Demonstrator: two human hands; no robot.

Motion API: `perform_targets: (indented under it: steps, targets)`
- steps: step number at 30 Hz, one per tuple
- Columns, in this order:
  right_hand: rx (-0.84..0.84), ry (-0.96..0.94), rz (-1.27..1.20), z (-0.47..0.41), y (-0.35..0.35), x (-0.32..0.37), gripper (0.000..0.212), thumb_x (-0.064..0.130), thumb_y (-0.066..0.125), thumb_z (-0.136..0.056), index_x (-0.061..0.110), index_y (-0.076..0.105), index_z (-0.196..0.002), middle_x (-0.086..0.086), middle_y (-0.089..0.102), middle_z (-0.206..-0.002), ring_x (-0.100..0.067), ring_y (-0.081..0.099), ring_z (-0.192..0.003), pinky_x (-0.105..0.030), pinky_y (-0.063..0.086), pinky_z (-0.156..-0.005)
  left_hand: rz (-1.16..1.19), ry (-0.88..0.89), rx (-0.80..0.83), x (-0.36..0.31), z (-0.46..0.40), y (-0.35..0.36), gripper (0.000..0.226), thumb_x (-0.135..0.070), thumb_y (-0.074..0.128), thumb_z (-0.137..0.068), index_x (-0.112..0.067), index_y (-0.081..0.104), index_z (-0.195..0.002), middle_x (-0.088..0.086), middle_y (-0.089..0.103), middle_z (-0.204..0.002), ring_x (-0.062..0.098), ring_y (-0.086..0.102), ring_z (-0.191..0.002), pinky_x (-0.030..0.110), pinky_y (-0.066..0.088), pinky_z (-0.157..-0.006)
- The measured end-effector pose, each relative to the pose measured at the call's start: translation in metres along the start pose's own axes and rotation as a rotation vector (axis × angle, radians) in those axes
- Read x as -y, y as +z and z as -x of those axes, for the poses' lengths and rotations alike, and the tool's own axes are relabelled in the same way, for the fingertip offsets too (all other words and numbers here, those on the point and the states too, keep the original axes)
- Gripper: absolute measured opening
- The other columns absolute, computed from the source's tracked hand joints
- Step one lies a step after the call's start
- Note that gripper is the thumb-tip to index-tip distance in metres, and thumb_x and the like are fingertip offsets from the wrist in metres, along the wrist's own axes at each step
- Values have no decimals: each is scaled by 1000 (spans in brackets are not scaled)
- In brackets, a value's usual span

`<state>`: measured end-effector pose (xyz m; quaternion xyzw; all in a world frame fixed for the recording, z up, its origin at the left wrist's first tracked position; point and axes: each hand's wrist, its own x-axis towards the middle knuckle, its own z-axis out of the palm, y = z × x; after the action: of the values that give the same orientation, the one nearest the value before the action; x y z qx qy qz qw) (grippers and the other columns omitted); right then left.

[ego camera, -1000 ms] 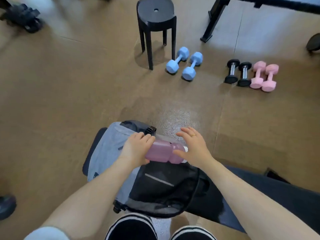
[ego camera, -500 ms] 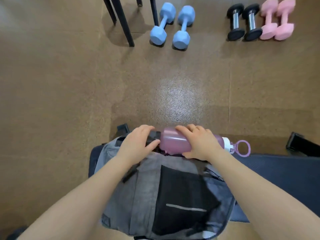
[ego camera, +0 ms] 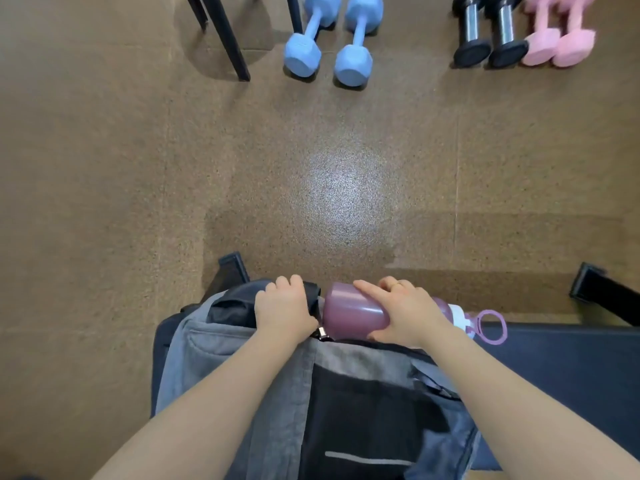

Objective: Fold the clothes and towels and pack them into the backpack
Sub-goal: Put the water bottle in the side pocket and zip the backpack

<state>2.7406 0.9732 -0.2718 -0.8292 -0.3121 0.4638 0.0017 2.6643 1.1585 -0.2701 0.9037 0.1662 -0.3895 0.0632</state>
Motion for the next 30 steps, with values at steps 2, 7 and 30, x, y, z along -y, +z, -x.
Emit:
perform_targets:
  steps: [2,7,30]
  targets:
    - [-11,-25,-6,-5,0,-2,88,55,61,-76,45,7,-145,-4,36,-137,-26,38,-123,-39,36,-99,-12,-28,45,-2,-6,1,37,-26,56,-81,-10,40,-110,10,53,-114,29,54,-104,33,38,-75]
    - [-55,-67,-10,-11,3,-2,86,56,60,-76,46,9,-145,-2,37,-136,-25,38,-122,-39,35,-98,-9,-26,113,-6,-15,2,24,-10,48,-86,-5,41,-108,12,59,-111,32,60,-100,33,38,-64]
    - [-223,-33,-139,-20,15,-6,82,63,57,-78,42,13,-144,-1,38,-140,-25,40,-125,-39,36,-98,-2,-40,50,1,-26,10,43,-42,57,-82,-13,39,-108,9,44,-110,30,54,-99,34,37,-61]
